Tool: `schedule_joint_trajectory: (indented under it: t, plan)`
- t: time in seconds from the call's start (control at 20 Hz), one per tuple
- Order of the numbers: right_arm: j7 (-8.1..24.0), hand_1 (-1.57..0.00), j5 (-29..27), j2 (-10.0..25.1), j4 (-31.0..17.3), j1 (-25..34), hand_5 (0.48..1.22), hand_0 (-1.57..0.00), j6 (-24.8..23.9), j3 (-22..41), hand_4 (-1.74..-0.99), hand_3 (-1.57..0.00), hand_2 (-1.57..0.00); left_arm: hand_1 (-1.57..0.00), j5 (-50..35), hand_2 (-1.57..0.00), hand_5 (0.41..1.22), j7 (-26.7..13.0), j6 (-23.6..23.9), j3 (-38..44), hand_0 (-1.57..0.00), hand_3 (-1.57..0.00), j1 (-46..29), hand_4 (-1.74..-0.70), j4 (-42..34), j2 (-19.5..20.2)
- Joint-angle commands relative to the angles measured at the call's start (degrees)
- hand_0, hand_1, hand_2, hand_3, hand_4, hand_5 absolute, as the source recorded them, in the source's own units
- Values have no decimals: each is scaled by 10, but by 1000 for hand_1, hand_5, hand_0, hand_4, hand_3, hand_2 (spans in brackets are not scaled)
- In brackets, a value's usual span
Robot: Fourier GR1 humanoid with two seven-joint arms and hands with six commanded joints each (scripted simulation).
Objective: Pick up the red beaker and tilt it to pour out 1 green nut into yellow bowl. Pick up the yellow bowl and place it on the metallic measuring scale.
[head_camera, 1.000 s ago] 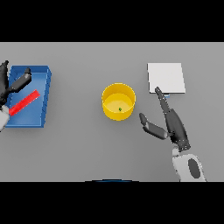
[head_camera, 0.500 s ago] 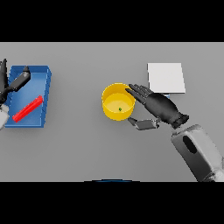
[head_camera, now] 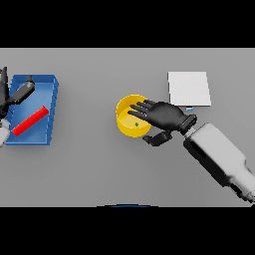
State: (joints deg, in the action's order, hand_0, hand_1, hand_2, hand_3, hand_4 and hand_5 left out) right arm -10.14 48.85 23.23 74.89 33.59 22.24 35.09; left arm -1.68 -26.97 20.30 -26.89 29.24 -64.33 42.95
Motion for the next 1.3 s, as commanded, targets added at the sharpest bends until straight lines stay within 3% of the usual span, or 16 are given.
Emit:
schedule_joint_trajectory:
  t: [0.0,0.2,0.6,0.85,0.95,1.0,1.05,1.15,1.25]
  plan:
    - [0,1,0,-7,-8,6,722,1,11,8,-1221,1,1,0,-1,0,701,2,-1,2,0,1,1,-747,4,2]
    - [-16,1,8,-25,-57,41,730,1,22,27,-1245,1,1,1,1,1,699,8,-1,2,1,1,-4,-739,-8,10]
    - [-15,1,23,-50,-121,87,740,1,48,52,-1265,1,1,1,-8,1,699,10,-4,10,1,1,-11,-745,-5,17]
    - [4,1,19,-66,-150,89,758,1,68,52,-1289,-72,-23,1,-7,1,699,15,-6,9,1,1,-6,-745,1,13]
    - [24,-36,11,-69,-144,84,805,-26,84,45,-1302,-141,-71,1,-3,1,701,15,-3,7,1,1,-6,-750,8,11]
    - [23,-135,14,-68,-144,83,839,-161,79,47,-1321,-182,-147,1,-5,1,701,19,-4,10,1,1,-8,-752,6,15]
    - [14,-422,14,-66,-148,89,915,-443,81,48,-1351,-236,-375,1,-6,1,700,18,-4,11,1,1,-9,-754,4,17]
    - [6,-836,8,-65,-141,83,1025,-849,86,49,-1463,-399,-806,1,-4,1,704,12,-1,7,1,1,-11,-755,-4,13]
    - [1,-1100,1,-63,-144,89,1096,-1109,98,51,-1557,-706,-1081,1,-2,1,701,12,2,6,1,1,-12,-756,-2,15]
